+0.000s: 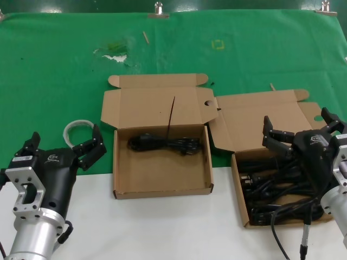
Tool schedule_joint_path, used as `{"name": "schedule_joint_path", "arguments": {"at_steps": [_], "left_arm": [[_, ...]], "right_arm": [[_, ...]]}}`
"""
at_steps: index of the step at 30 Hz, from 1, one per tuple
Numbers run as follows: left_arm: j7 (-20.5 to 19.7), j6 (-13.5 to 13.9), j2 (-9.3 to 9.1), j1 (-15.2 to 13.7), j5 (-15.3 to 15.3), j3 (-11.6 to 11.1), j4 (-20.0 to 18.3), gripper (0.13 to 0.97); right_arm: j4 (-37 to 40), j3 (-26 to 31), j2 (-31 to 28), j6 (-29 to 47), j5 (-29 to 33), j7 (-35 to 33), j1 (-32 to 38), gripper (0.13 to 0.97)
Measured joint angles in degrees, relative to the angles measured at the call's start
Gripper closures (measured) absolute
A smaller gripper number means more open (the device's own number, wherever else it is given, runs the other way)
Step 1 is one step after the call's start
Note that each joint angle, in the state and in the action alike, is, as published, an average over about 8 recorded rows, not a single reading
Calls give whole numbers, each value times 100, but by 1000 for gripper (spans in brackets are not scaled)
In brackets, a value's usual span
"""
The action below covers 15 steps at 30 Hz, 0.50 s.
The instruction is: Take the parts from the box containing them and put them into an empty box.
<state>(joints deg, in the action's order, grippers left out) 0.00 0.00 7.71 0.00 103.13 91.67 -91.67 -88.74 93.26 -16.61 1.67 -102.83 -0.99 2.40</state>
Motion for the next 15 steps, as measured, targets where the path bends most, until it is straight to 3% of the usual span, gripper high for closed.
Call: {"name": "schedule_joint_path", "arguments": {"at_steps": [15], "left_arm": [[0, 0, 0, 0, 0, 0, 0, 132]], "right_arm": [[0, 0, 0, 0, 0, 0, 0, 129]]}}
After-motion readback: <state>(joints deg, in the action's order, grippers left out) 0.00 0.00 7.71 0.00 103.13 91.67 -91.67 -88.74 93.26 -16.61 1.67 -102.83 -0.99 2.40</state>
